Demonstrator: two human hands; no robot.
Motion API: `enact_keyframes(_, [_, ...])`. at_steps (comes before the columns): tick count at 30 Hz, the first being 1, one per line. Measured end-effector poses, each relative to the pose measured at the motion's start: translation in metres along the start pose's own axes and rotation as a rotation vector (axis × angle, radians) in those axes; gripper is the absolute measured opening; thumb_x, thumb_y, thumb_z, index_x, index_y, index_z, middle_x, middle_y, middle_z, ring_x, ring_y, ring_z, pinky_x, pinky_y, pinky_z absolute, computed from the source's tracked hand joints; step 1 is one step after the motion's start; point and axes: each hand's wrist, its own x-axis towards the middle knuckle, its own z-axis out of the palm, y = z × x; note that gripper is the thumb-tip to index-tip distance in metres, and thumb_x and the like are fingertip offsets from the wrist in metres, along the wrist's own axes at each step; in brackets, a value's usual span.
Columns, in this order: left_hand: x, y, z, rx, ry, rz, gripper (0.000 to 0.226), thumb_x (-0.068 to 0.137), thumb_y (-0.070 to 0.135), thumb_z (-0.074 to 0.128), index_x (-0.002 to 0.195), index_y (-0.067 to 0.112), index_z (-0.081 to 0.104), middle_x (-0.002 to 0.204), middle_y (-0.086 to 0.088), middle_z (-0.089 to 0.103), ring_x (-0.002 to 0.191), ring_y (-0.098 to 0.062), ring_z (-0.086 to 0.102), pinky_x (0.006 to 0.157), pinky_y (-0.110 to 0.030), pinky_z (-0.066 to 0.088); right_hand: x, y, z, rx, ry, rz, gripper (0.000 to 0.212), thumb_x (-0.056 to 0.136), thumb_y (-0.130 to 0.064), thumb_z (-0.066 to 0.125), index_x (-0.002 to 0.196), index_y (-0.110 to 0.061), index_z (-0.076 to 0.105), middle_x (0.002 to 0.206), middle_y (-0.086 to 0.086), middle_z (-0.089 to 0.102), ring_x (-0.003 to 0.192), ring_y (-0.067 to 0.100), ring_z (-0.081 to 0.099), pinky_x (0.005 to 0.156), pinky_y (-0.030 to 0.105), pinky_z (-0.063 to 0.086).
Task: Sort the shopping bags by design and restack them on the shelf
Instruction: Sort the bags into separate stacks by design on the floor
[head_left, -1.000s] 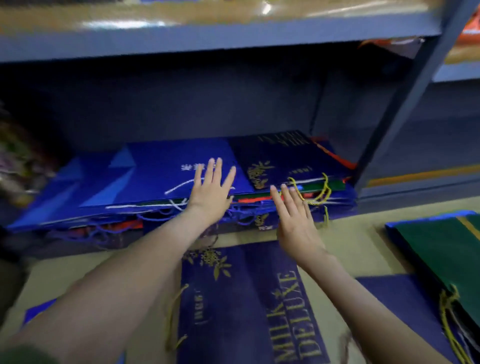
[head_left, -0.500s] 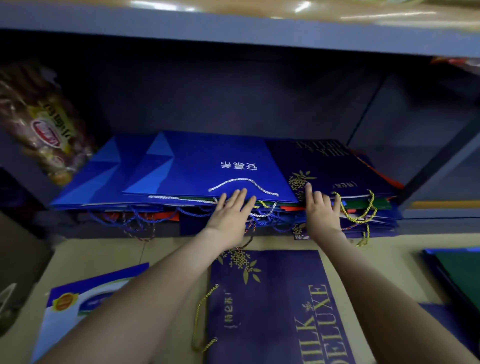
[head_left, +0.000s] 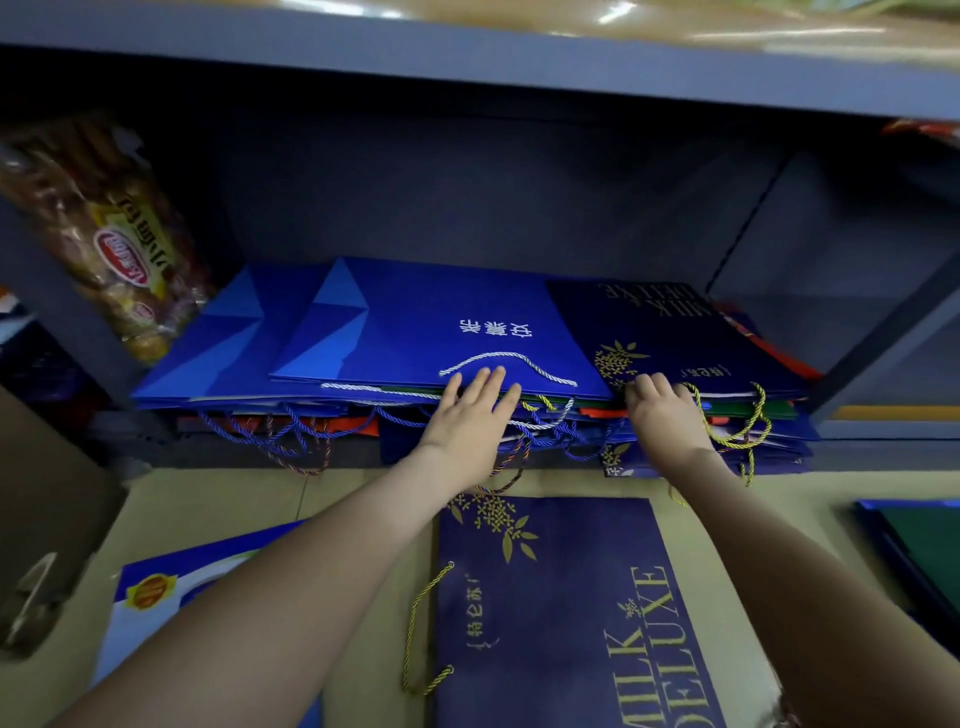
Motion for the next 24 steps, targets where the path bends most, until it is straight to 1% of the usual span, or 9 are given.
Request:
enact_keyframes(2, [0.0,0.001,0.002,0.015,-0.013,-0.024,0.078,0.094,0.014,0.049,0.151,0.016,-0.004,0.159,-0.01,-0.009,0.146,-0.025,-0.007,0.116,-0.043,-0.003,-0.002,0.002,0.001,0.015,0.194,-0.058,0.039,0.047,0.005,0.078,0.08,0.002,0.058,0.078,0.016,0.054,0.07,0.032,0.052,0.057,0.038,0.05])
enact_keyframes(6, [-0.007,0.026,-0.006,-0.016,0.102,0.007,0.075,0.097,0.027,0.043,0.151,0.012,-0.006,0.159,-0.009,-0.009,0.146,-0.023,-0.007,0.117,-0.041,-0.005,-0.023,-0.019,-0.017,0.189,0.549,-0.194,0.008,0.084,-0.015,0.045,0.08,-0.008,0.045,0.072,0.011,0.048,0.067,0.03,0.048,0.062,0.039,0.043])
enact_keyframes(9, [-0.014,0.051,-0.003,-0.041,0.241,0.164,0.059,0.091,0.026,0.042,0.146,0.006,0.032,0.15,-0.014,0.035,0.138,-0.023,0.033,0.112,-0.038,0.027,-0.064,-0.048,-0.032,0.337,0.644,-0.277,0.021,0.094,-0.02,0.045,0.083,-0.006,0.056,0.075,0.01,0.052,0.072,0.028,0.048,0.068,0.036,0.04])
enact_keyframes(11, [-0.022,0.061,-0.005,-0.05,0.227,0.189,0.049,0.09,0.014,0.031,0.134,0.002,0.049,0.136,-0.015,0.053,0.126,-0.023,0.05,0.093,-0.033,0.048,-0.09,-0.056,-0.033,0.41,0.597,-0.325,0.019,0.093,-0.02,0.047,0.096,-0.003,0.057,0.086,0.012,0.058,0.083,0.028,0.051,0.079,0.036,0.042])
enact_keyframes(14, [-0.033,0.06,-0.008,0.115,0.128,0.249,0.05,0.098,0.002,0.024,0.147,-0.001,0.018,0.153,-0.017,0.024,0.141,-0.03,0.025,0.107,-0.036,0.034,-0.116,-0.042,-0.028,0.423,0.442,-0.254,0.053,0.081,-0.018,0.065,0.128,-0.004,0.045,0.103,0.015,0.053,0.111,0.035,0.049,0.1,0.046,0.039])
enact_keyframes(18, [-0.057,0.049,-0.011,0.073,0.247,0.418,0.047,0.076,-0.001,0.032,0.107,-0.005,0.068,0.105,-0.019,0.069,0.094,-0.033,0.069,0.065,-0.035,0.058,-0.138,-0.013,-0.045,0.289,0.287,0.102,0.09,0.067,0.002,0.072,0.145,-0.013,0.029,0.128,0.025,0.047,0.093,0.041,0.055,0.071,0.044,0.05])
enact_keyframes(20, [-0.073,0.044,-0.005,0.04,0.33,0.466,0.047,0.074,0.003,0.034,0.099,0.002,0.073,0.098,-0.012,0.073,0.088,-0.026,0.071,0.057,-0.031,0.057,-0.149,-0.009,-0.066,0.175,0.076,0.084,0.087,0.078,0.0,0.063,0.15,-0.013,0.017,0.142,0.022,0.039,0.102,0.038,0.055,0.078,0.041,0.048])
enact_keyframes(22, [-0.09,0.048,-0.021,0.007,0.285,0.462,0.039,0.078,0.005,0.049,0.113,0.003,0.068,0.112,-0.011,0.069,0.103,-0.025,0.067,0.069,-0.032,0.057,-0.166,-0.022,-0.072,0.085,-0.157,0.038,0.067,0.092,-0.001,0.041,0.15,-0.005,0.009,0.139,0.017,0.043,0.112,0.032,0.054,0.084,0.037,0.045])
enact_keyframes(24, [-0.105,0.058,-0.022,0.124,0.208,0.388,0.058,0.085,0.013,0.058,0.14,0.004,0.042,0.143,-0.012,0.046,0.132,-0.027,0.043,0.106,-0.039,0.036,-0.185,-0.052,-0.085,-0.052,-0.226,0.026,0.059,0.086,0.006,0.027,0.144,0.001,0.032,0.113,0.013,0.062,0.088,0.025,0.066,0.061,0.031,0.049])
